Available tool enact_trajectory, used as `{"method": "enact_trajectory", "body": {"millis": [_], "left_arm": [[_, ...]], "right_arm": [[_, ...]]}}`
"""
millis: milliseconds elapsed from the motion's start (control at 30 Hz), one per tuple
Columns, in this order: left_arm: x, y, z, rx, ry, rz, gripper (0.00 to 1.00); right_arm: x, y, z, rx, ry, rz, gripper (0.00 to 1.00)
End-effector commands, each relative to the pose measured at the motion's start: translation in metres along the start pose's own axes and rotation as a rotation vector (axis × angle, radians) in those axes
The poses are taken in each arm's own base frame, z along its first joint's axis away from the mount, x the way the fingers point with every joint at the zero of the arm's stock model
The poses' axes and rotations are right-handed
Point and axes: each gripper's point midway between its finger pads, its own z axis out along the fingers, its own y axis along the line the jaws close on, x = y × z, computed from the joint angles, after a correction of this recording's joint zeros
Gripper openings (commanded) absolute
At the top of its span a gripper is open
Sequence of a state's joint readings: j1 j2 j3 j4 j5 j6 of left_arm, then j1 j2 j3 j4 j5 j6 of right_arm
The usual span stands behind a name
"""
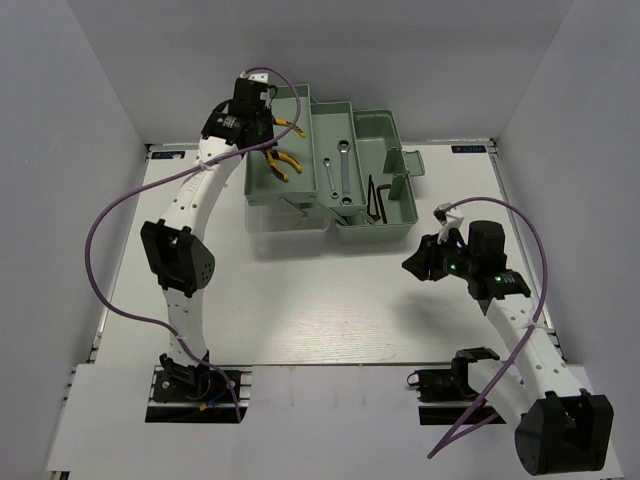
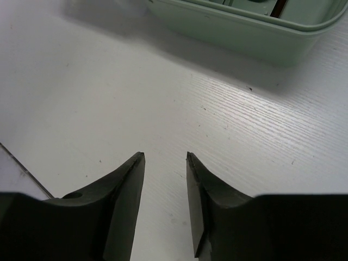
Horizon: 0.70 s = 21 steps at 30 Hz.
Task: Sort the tools into containers
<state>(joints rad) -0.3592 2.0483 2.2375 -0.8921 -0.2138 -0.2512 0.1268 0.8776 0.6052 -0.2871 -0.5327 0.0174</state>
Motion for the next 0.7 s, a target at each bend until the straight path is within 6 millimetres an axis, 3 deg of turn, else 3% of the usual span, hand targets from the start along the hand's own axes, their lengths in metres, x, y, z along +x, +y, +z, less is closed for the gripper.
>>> {"method": "enact_trajectory", "body": {"millis": [0,67,100,133,167,200,300,400,500,533,600,633,667], "left_arm": [[-0.022,-0.017,-0.017,0.113,-0.056,-0.004,0.0],[-0.015,-0.019,-0.012,0.123,-0.032,-0.001,0.04],[-0.014,-0.015,-0.012,0.123,-0.021,-0.005,0.17],[-0.007,-0.014,-0.006,0.118,-0.004,-0.002,0.28],[-0.007,-0.017,-0.006,0.133,0.0,-0.002,0.52],[-0.003,-0.017,-0.005,0.131,0.009,-0.001,0.62],[-0.013,-0.017,-0.011,0.156,-0.015,-0.01,0.78],[-0.021,-0.019,-0.019,0.173,-0.038,-0.013,0.79],[-0.047,-0.023,-0.054,0.217,-0.129,-0.031,0.73],[-0.051,-0.022,-0.065,0.223,-0.151,-0.034,0.45],[-0.051,-0.009,-0.104,0.21,-0.212,-0.058,0.0],[-0.049,0.001,-0.119,0.18,-0.247,-0.076,0.0],[-0.044,0.01,-0.133,0.159,-0.279,-0.097,0.0]], "right_arm": [[-0.004,0.0,0.001,-0.02,-0.021,-0.019,0.44],[-0.004,-0.002,0.0,-0.012,-0.025,-0.016,0.52],[-0.005,-0.004,0.0,-0.007,-0.028,-0.012,0.58],[-0.004,-0.004,0.0,-0.01,-0.025,-0.008,0.58],[-0.003,-0.005,0.001,-0.009,-0.024,-0.003,0.63],[-0.004,-0.005,0.0,-0.011,-0.028,-0.002,0.67],[-0.005,-0.003,-0.001,-0.025,-0.032,-0.001,0.67],[-0.003,0.002,-0.001,-0.065,-0.027,0.004,0.64],[0.0,0.011,-0.001,-0.149,-0.027,-0.1,0.53],[0.003,0.027,-0.002,-0.248,-0.028,-0.119,0.3],[0.004,0.034,-0.001,-0.331,-0.044,-0.229,0.02],[0.001,0.051,-0.005,-0.443,-0.062,-0.261,0.0],[-0.003,0.055,-0.005,-0.478,-0.083,-0.32,0.0]]}}
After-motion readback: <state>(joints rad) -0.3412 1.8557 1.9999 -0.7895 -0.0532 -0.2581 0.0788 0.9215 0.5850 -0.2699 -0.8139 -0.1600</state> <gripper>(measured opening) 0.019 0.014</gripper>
